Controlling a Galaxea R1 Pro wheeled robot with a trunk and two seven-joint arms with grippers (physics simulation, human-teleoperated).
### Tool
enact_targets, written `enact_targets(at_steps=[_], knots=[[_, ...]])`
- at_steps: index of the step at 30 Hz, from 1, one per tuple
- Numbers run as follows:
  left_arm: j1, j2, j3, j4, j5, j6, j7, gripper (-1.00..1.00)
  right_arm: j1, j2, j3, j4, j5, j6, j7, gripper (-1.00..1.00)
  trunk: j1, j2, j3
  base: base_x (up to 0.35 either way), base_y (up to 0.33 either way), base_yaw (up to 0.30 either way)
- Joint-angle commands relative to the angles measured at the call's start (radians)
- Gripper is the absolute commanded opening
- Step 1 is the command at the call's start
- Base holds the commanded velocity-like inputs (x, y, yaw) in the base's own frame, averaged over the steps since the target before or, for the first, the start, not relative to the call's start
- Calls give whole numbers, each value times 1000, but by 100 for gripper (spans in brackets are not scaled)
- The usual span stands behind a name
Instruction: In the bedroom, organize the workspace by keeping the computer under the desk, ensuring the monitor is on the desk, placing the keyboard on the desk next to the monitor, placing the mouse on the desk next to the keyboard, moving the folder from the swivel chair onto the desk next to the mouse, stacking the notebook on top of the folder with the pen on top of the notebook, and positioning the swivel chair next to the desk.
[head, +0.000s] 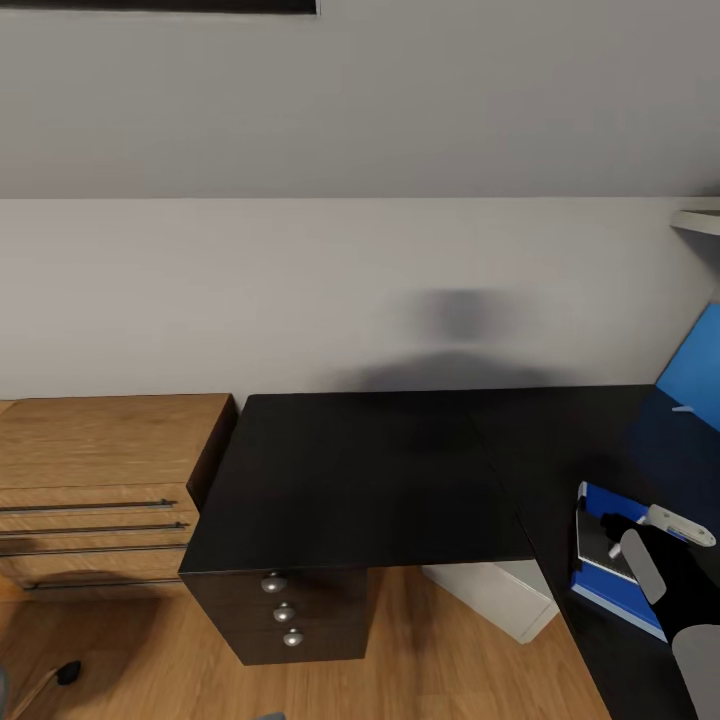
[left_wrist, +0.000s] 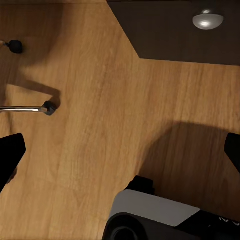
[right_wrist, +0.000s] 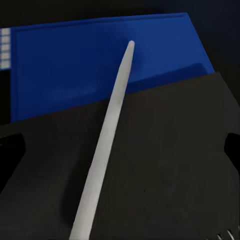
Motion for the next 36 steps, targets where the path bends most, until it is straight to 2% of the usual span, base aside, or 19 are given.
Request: enact_targets(at_steps=[1, 6, 12, 14, 16, 18, 20, 21, 23, 24, 25, 27, 30, 32, 33, 34, 36], knots=[[-2, 1, -7, -2, 10, -9, 6, 100, 0, 0, 1, -2, -9, 3, -6, 100, 0, -1, -1, 0, 0, 0], [-2, 1, -7, -2, 10, -46, 6, 100, 0, 0, 1, -3, -9, 3, -6, 100, 0, -1, -1, 0, 0, 0], [-2, 1, -8, -2, 11, -51, 6, 100, 0, 0, 1, -13, -10, 3, -7, 100, 0, -1, -1, 0, 0, 0], [-2, 1, -9, -2, 11, -51, 6, 100, 1, 2, 1, -49, -11, 4, -8, 100, 0, -1, -1, 0, 0, 0], [-2, 1, -9, -2, 12, -51, 6, 100, 4, 14, 0, -153, -12, 11, -10, 100, 0, -1, -1, 0, 0, 0], [-2, 1, -9, -2, 12, -51, 6, 100, 9, 39, 1, -235, -11, 26, -12, 100, 0, -1, -1, 0, 0, 0], [-2, 1, -10, -2, 13, -51, 6, 100, 19, 77, 2, -296, -3, 49, -14, 100, 0, -1, -1, 0, 0, 0], [-2, 1, -10, -2, 13, -51, 6, 100, 30, 126, 21, -335, 30, 68, -15, 100, 0, -1, -1, 0, 0, 0], [-2, 1, -10, -2, 13, -51, 6, 100, 35, 151, 38, -348, 58, 74, -15, 100, 0, -1, -1, 0, 0, 0], [-2, 1, -10, -2, 13, -51, 6, 100, 43, 189, 67, -359, 107, 78, -15, 100, 0, -1, -1, 0, 0, 0], [-2, 1, -9, -2, 13, -51, 6, 100, 48, 213, 82, -362, 139, 80, -15, 100, 0, -1, -1, 0, 0, 0], [-2, 1, -9, -2, 13, -51, 6, 100, 52, 237, 92, -364, 165, 82, -14, 100, 0, -1, -1, 0, 0, 0], [-2, 1, -9, -2, 13, -51, 6, 100, 65, 302, 113, -369, 206, 84, -15, 100, 0, -1, -1, 0, 0, 0], [-2, 1, -9, -2, 13, -51, 6, 100, 71, 323, 127, -373, 217, 85, -15, 100, 0, -1, -1, 0, 0, 0], [-2, 1, -9, -2, 13, -51, 6, 100, 77, 340, 160, -379, 226, 86, -15, 100, 0, -1, -1, 0, 0, 0], [-2, 1, -9, -2, 13, -51, 6, 100, 85, 344, 206, -381, 228, 85, -15, 100, 0, -1, -1, 0, 0, 0], [-2, 2, -4, -2, 15, -52, 6, 100, 103, 351, 242, -387, 229, 83, -17, 100, 0, -1, 0, -98, 92, 55]])
